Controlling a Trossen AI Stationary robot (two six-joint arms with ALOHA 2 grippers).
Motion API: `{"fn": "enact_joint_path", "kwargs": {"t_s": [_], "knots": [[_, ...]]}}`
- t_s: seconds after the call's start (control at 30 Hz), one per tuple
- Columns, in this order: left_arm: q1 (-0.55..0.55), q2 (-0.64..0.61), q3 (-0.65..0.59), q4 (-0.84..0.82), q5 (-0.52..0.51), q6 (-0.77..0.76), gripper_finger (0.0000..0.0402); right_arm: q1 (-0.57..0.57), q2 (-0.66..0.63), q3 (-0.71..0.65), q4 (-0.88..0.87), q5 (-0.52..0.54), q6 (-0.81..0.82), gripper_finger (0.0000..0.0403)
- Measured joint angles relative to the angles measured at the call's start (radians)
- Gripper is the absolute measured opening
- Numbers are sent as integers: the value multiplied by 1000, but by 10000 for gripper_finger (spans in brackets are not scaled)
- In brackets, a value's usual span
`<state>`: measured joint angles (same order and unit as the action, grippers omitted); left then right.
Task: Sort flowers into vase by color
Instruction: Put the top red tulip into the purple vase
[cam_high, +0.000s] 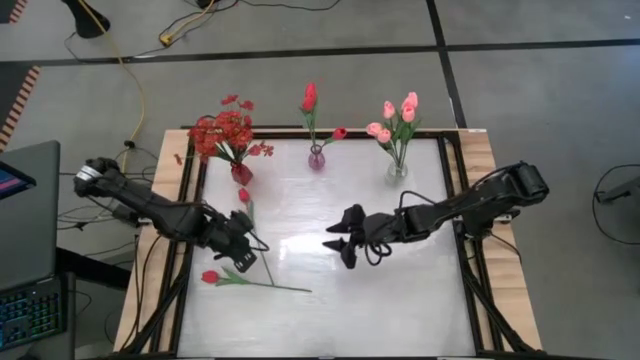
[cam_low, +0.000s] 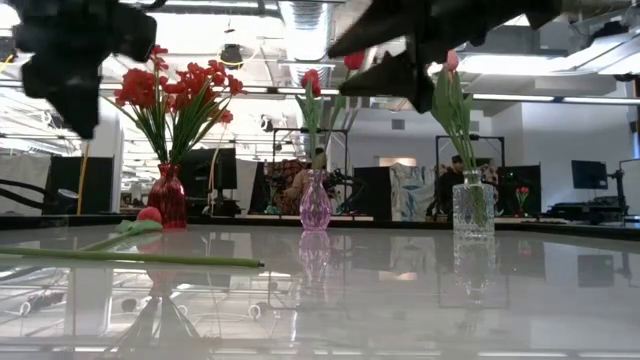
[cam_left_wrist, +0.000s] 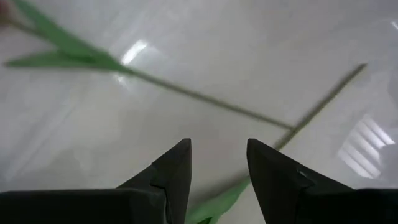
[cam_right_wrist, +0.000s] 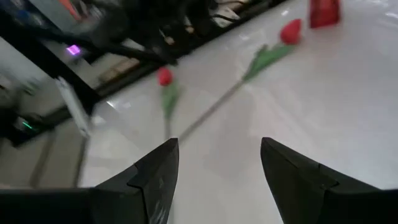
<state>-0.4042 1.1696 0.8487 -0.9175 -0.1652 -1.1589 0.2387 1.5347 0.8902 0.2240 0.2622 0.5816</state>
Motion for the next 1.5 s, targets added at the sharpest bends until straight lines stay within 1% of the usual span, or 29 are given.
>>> {"fn": "enact_joint_path", "kwargs": {"t_s": [0.07,0.13,0.23,0.33,0.4,0.5,0.6,0.7,0.77,0.9,1.03,1.17,1.33,1.5], "knots": [[-10,0,-24,-7,-7,-21,142,10,45,0,84,0,47,255],[-19,-1,-36,-14,-48,-16,142,13,102,6,143,-17,92,255],[-28,-1,-33,-17,-114,32,142,8,196,87,108,-61,111,255],[-26,-15,-31,1,-167,108,142,-6,296,240,-22,-60,110,255],[-18,-35,-31,11,-222,155,142,-20,371,358,-129,-54,110,255],[-14,-93,-31,13,-303,225,141,-48,490,531,-265,-50,106,255],[-9,-183,-31,10,-366,301,141,-75,600,691,-347,-28,96,255],[6,-287,-32,12,-400,367,141,-88,711,821,-357,20,69,255],[18,-348,-32,15,-401,402,141,-91,780,899,-359,55,64,255],[26,-445,-32,16,-398,440,141,-91,907,1032,-357,90,50,255],[26,-506,-33,15,-392,473,141,-73,1018,1156,-354,133,16,255],[26,-544,-33,14,-378,499,141,-46,1098,1259,-391,211,-9,255],[26,-562,-33,9,-331,518,141,-28,1155,1332,-449,358,-13,255],[26,-562,-33,7,-281,538,141,-24,1155,1319,-475,371,62,254]]}}
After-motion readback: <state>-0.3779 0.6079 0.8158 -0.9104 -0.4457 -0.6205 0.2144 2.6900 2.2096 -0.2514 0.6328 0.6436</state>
